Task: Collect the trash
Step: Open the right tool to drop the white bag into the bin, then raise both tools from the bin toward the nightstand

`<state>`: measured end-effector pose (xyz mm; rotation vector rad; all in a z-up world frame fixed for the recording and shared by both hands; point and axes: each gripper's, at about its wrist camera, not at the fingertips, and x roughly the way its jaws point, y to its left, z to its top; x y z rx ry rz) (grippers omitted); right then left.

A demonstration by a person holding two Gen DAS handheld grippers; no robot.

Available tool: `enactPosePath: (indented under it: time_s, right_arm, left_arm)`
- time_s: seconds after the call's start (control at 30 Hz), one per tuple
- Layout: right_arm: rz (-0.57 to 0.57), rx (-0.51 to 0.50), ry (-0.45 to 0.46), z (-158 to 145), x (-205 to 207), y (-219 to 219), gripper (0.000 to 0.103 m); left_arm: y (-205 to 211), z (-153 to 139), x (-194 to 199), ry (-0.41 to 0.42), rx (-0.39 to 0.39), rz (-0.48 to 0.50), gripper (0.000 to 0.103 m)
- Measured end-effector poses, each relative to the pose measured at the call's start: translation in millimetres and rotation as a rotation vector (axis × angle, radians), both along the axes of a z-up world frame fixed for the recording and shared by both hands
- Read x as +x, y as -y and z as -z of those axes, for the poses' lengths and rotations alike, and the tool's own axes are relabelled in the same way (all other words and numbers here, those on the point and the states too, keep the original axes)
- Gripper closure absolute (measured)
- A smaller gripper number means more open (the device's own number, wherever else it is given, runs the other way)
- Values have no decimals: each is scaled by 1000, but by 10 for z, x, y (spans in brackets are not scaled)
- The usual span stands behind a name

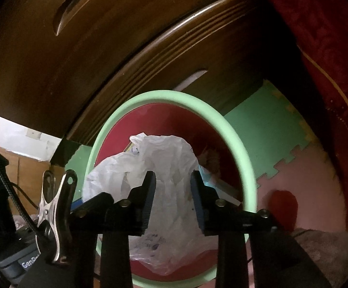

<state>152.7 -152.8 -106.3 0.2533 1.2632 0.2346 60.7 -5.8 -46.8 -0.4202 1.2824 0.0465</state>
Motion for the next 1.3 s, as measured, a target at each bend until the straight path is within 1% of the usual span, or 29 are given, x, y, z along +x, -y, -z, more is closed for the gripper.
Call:
enactPosePath:
  time_s: [0.13,0.23,0.33,0.5,0.6,0.73,0.87,1.03,1.1,1.3]
  right_arm:
    - [0,-1,9,-23,-15,-3,68]
    - [-4,-7,20,-60,-32,-12,67]
    - [-14,7,20,-85,-34,-7,67]
    - [-34,5,57,-215,-77,-34,66]
    - [-28,12,71,-294,-126,-22,64]
    - [-30,46,105,-483,-216,-4,64]
    - [-56,58,148,-720,-349,-12,64]
    - [-71,63,230,-1087,-484,-22,64]
    - [-75,69,257,-1208,-527,-22,64]
    - [-94,71,336,-1564,-648,-33,64]
  left_arm:
    - [-29,-87,-61,13,9,-3,70]
    - [-36,-150,-118,23,33,-2,70]
    - [-43,-235,-154,41,37,1,70]
    - [-7,-389,-209,74,53,15,70]
    - [1,-506,-254,95,47,19,70]
    - [28,-681,-302,136,54,35,70]
    - [62,-878,-380,176,55,51,70]
    - [119,-1113,-493,228,61,73,70]
    - [127,-1158,-517,245,60,76,70]
    - [178,-1458,-604,308,66,87,70]
